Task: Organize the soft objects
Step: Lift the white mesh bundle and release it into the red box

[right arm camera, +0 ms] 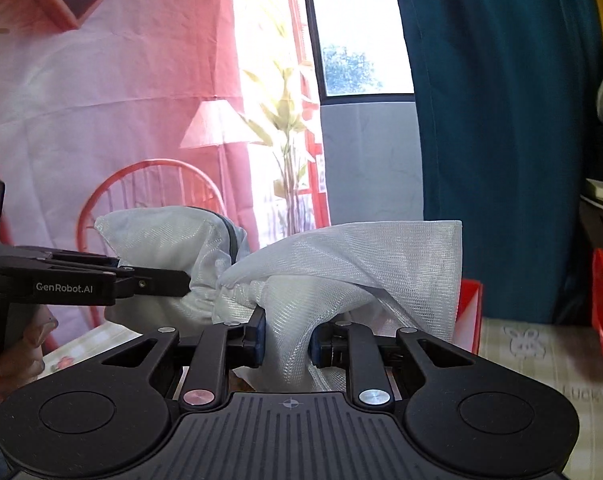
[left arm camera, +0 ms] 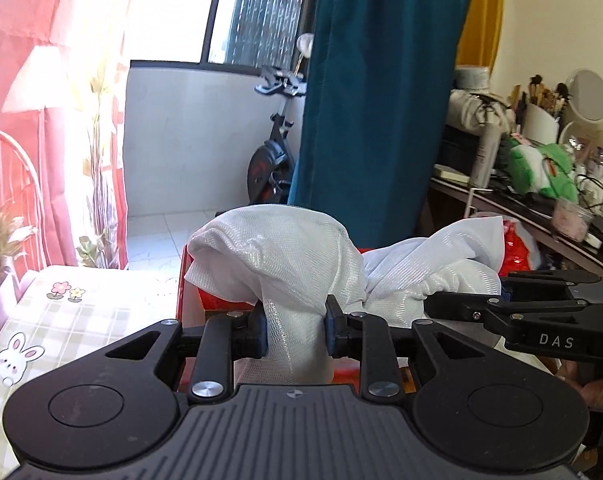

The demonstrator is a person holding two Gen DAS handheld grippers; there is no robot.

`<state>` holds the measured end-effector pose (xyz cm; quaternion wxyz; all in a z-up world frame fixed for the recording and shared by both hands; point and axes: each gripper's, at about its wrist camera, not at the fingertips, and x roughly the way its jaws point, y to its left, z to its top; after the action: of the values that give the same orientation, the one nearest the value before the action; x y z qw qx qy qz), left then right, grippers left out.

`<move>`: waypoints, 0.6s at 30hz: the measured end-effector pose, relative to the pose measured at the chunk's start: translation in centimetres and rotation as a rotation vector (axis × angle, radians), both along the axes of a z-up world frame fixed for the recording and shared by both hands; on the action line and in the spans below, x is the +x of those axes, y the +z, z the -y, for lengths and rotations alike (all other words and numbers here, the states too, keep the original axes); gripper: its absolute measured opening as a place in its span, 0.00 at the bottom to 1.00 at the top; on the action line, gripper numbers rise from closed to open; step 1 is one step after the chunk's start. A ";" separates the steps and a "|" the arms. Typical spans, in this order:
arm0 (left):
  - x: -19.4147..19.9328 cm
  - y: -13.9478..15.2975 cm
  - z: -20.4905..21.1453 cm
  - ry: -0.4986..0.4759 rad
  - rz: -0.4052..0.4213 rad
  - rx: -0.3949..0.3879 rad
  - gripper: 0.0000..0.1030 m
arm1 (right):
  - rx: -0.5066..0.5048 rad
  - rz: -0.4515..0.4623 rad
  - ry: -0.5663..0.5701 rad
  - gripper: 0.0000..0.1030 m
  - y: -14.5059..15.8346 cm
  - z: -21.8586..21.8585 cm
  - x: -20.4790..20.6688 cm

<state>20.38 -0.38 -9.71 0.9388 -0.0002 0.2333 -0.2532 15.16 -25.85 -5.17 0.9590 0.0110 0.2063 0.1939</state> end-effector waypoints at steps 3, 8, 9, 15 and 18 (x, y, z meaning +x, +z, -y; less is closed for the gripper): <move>3.3 -0.1 0.6 0.008 -0.051 -0.014 0.28 | -0.001 -0.020 -0.019 0.18 -0.5 0.4 2.8; 8.1 -0.7 1.7 0.014 -0.092 0.001 0.28 | 0.006 -0.062 -0.065 0.18 -1.6 1.1 7.5; 8.8 -0.9 1.9 0.016 -0.101 0.002 0.28 | 0.004 -0.069 -0.073 0.18 -1.9 1.2 8.3; 13.0 -2.6 2.9 0.042 -0.175 0.012 0.28 | 0.007 -0.152 -0.117 0.18 -3.9 1.5 13.0; 14.9 -3.2 3.2 0.047 -0.211 0.012 0.30 | 0.025 -0.197 -0.146 0.18 -4.8 1.7 15.3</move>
<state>35.31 -3.57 -12.89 0.9148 -0.0267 0.3321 -0.2281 30.48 -27.52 -9.98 0.9454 0.0568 0.2960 0.1243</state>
